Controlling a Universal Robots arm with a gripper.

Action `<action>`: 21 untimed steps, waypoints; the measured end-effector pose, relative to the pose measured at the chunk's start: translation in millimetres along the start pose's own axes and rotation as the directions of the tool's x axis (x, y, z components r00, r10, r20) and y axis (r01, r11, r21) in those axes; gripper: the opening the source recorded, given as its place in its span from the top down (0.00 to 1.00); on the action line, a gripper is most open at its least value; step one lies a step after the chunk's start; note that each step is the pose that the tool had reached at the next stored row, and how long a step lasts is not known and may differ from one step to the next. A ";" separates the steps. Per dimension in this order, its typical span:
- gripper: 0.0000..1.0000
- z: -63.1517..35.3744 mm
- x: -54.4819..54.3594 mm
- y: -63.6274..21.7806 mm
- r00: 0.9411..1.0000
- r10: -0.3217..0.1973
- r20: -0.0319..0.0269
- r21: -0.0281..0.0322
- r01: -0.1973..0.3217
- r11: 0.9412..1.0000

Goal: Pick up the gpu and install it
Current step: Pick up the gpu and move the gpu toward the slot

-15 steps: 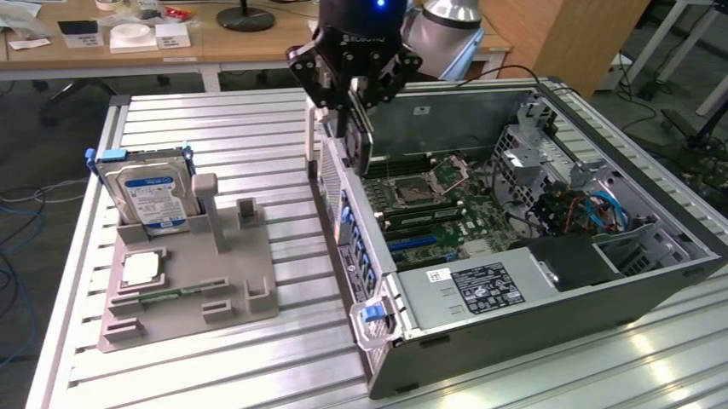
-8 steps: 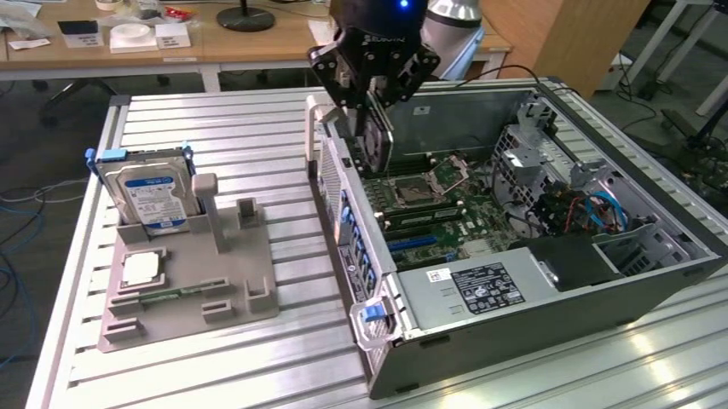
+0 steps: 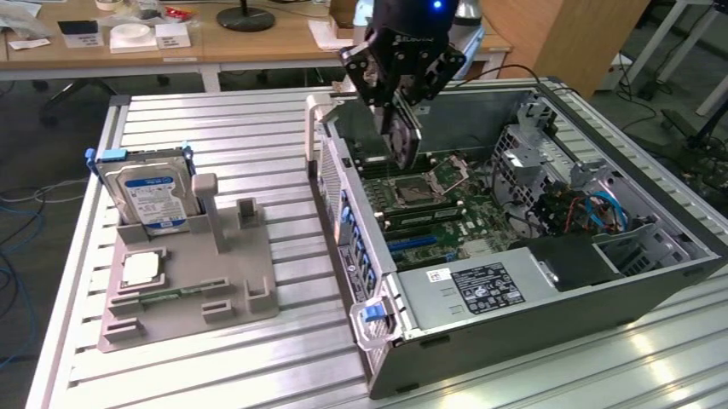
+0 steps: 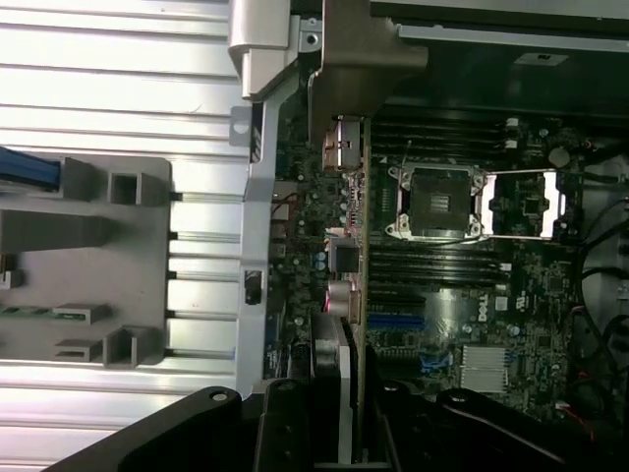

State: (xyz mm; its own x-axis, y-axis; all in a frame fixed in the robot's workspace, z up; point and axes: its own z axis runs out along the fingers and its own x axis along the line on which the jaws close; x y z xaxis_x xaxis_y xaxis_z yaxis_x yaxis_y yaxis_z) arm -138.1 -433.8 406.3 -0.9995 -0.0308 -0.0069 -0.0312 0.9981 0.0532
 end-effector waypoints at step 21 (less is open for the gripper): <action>0.72 1.6 -91.5 -2.3 1.000 0.000 0.002 0.000 0.000 1.000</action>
State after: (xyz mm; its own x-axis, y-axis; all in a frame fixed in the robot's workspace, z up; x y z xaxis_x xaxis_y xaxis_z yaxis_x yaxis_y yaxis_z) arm -46.5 -433.1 405.2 -0.9995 -0.0309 -0.0093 -0.0313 0.9981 0.0530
